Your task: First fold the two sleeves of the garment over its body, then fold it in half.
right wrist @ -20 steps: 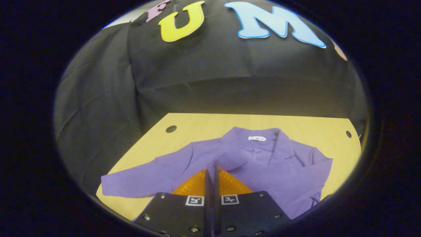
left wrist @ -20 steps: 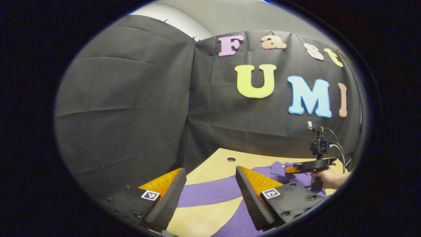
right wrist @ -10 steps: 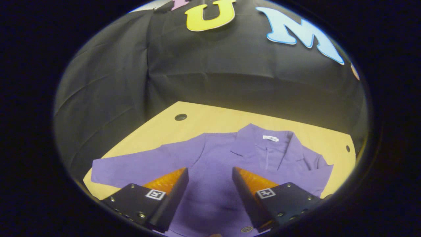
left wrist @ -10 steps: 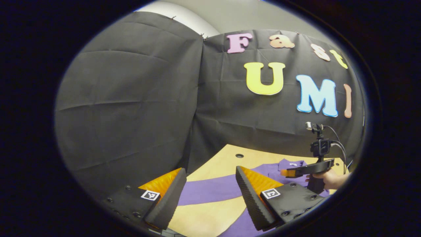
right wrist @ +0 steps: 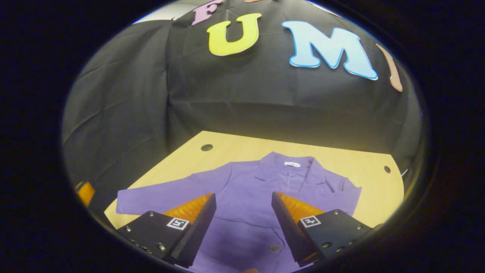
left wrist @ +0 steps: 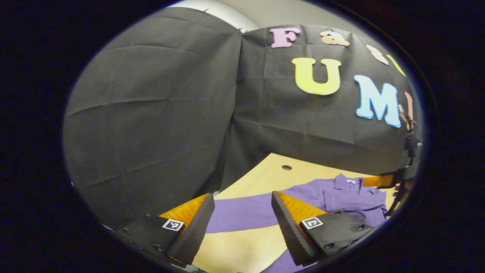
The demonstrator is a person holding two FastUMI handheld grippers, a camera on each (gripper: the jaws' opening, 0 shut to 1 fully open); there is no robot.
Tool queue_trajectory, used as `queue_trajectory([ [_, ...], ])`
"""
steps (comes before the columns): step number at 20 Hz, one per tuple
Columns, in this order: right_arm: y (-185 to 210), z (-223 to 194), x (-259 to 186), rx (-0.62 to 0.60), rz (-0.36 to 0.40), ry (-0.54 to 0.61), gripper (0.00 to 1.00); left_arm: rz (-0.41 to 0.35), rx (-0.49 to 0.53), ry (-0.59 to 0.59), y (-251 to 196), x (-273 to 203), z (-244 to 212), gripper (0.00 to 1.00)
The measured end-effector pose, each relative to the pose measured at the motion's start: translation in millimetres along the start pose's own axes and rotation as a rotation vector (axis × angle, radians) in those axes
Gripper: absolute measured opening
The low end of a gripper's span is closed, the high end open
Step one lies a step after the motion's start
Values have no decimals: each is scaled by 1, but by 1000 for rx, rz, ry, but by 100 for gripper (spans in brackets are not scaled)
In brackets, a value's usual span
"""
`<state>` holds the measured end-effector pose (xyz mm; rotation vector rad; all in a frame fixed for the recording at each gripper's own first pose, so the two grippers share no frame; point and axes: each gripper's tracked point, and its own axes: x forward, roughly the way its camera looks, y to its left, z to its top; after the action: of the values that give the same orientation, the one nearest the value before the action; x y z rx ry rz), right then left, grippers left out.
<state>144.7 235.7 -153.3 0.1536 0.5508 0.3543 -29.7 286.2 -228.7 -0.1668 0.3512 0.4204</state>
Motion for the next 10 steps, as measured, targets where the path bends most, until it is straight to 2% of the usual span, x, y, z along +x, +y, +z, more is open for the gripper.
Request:
queue_trajectory([
  [5, -16, 5, -63, -23, -53, -46, 90, 97, -32, 102, 38, 51, -46, 96],
  [6, -18, 3, -74, -21, -67, -50, 93, 111, -34, 128, 46, 60, -57, 96],
  [7, -21, -1, -83, -14, -78, -50, 90, 125, -42, 160, 53, 67, -68, 96],
  [10, -32, -9, -103, 4, -133, -51, 93, 159, -83, 238, 77, 92, -95, 97],
])
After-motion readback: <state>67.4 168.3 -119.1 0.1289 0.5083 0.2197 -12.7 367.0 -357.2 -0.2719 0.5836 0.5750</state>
